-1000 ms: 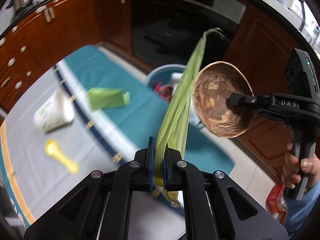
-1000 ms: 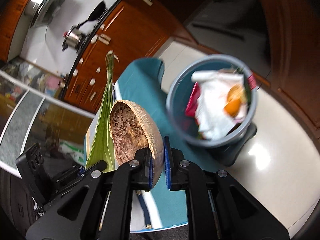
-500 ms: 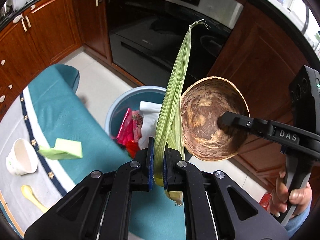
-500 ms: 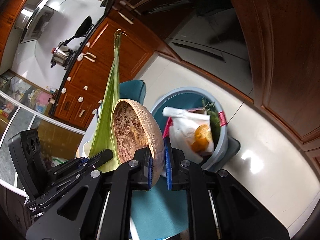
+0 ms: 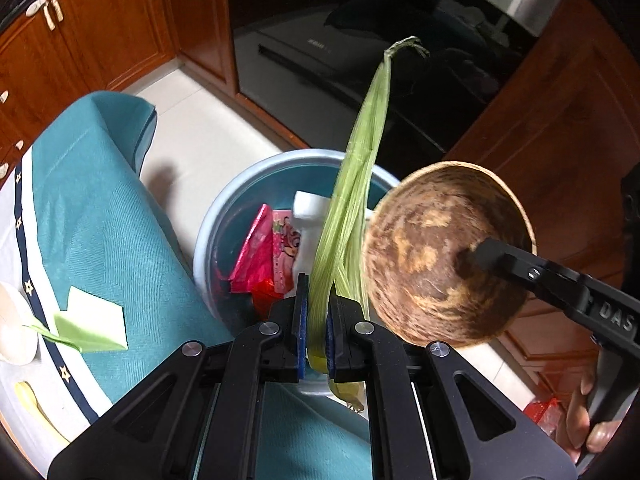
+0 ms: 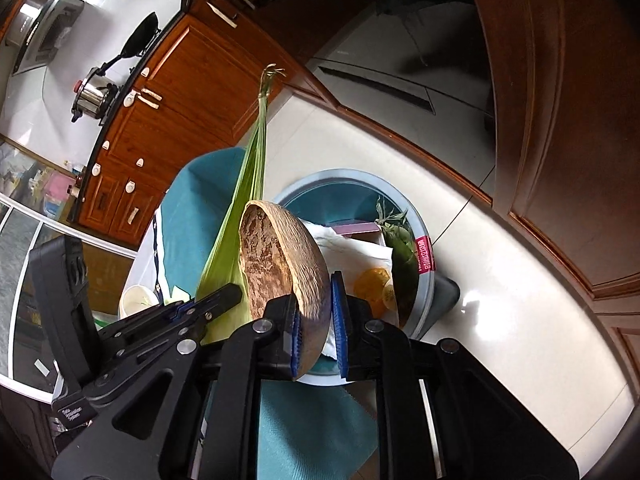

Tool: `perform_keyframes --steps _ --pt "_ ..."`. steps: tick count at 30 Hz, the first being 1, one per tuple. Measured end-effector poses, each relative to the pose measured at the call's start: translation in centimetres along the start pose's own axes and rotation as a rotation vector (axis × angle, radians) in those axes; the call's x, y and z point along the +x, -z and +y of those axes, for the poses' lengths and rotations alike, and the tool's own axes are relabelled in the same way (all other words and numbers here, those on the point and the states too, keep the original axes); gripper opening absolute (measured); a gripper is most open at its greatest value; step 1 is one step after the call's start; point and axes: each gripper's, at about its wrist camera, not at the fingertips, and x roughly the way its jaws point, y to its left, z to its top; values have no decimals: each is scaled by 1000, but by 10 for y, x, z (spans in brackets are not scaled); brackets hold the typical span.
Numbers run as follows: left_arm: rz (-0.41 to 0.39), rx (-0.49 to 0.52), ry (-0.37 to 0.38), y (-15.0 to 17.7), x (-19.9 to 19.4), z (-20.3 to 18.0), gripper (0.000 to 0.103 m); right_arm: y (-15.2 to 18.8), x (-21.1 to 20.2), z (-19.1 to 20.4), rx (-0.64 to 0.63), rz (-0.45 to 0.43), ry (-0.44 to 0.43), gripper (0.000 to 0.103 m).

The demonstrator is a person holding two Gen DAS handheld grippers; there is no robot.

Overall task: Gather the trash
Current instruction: 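Carry the corn husk and coconut shell over the teal bin with both tools, then open both tools to drop the husk and shell into the bin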

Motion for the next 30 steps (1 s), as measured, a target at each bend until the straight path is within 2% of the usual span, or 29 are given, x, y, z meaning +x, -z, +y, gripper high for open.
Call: perform_keyframes --steps 8,16,18,20,21,22,30 --pt "54 -4 -27 0 27 5 9 -1 13 -1 -7 21 1 13" --pt "53 -3 -40 -7 31 6 10 -5 23 5 -23 39 -1 13" --pt "54 -8 -57 -10 33 8 16 -7 24 8 -29 41 4 13" --pt "41 -1 -96 -12 32 8 45 -10 26 11 -38 41 13 13" --pt "32 5 -130 -12 30 8 51 -10 26 11 -40 41 16 13" --pt "24 15 -148 -11 29 7 53 -11 26 12 -39 40 7 13" --pt "37 16 -148 -11 23 16 54 -12 35 16 -50 56 2 13"
